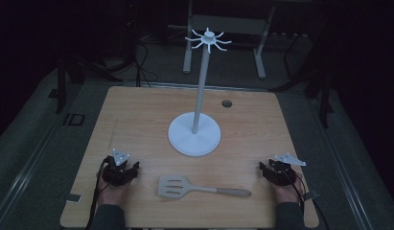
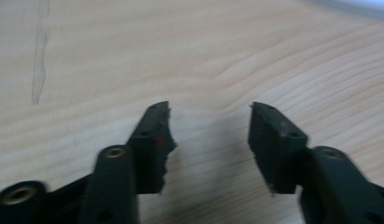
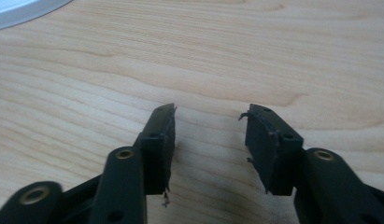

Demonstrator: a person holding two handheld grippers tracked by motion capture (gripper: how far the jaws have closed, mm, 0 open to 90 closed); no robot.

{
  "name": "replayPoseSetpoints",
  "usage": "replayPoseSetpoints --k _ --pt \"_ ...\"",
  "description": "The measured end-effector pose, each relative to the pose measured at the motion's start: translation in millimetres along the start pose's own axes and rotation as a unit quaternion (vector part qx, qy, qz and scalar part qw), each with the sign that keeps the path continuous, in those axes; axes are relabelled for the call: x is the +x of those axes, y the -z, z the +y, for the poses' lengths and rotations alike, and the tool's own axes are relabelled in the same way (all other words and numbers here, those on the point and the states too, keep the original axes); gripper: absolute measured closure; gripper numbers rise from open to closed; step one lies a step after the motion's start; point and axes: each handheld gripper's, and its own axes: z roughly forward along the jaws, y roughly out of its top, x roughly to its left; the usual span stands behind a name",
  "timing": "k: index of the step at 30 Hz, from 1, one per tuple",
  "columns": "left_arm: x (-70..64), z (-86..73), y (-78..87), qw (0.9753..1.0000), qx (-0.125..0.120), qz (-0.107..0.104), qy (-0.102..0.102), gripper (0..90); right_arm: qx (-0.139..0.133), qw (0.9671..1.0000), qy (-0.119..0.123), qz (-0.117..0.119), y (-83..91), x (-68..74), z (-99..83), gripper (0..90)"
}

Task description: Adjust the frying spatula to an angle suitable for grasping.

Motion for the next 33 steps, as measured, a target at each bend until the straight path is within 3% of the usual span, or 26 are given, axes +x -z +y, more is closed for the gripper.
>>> replayPoseSetpoints --k 1,4,5,7,9,16,22,29,33 --pt "1.3 0.9 2.7 0.9999 -0.007 -0.007 0.011 52.0 0.002 0.9999 0.009 0.004 2.0 3.9 0.0 62.0" --pt "4.7 1.3 8.6 0.9991 -0.018 -0.021 0.031 52.6 -0.005 0.9996 0.024 0.015 7.2 7.7 0.6 67.8" --pt "6.6 0.2 10.7 0.9985 -0.021 -0.029 0.042 51.8 -0.010 0.9990 0.029 0.031 13.2 11.0 0.9 72.3" --pt "6.6 0.2 10.7 0.9985 -0.021 -0.029 0.042 51.1 -0.013 0.9987 0.034 0.036 16.8 13.6 1.0 73.7" --pt "9.4 -0.9 12.4 0.9976 -0.013 -0.039 0.057 50.2 -0.023 0.9966 0.047 0.063 27.2 21.8 0.9 80.3" --pt "7.2 0.2 12.4 0.9972 -0.010 -0.055 0.049 49.0 -0.020 0.9885 0.087 0.122 46.0 43.1 -6.4 87.2" --pt "4.5 0.5 16.1 0.9968 -0.011 -0.064 0.047 48.8 -0.005 0.9781 0.141 0.153 54.7 64.2 -16.4 87.4" --pt "3.1 1.2 16.6 0.9967 -0.008 -0.067 0.045 48.7 0.014 0.9712 0.159 0.177 66.5 70.7 -31.2 88.9" --pt "1.1 2.2 17.4 0.9970 -0.014 -0.066 0.038 48.7 0.035 0.9676 0.171 0.182 63.3 72.2 -36.6 89.9"
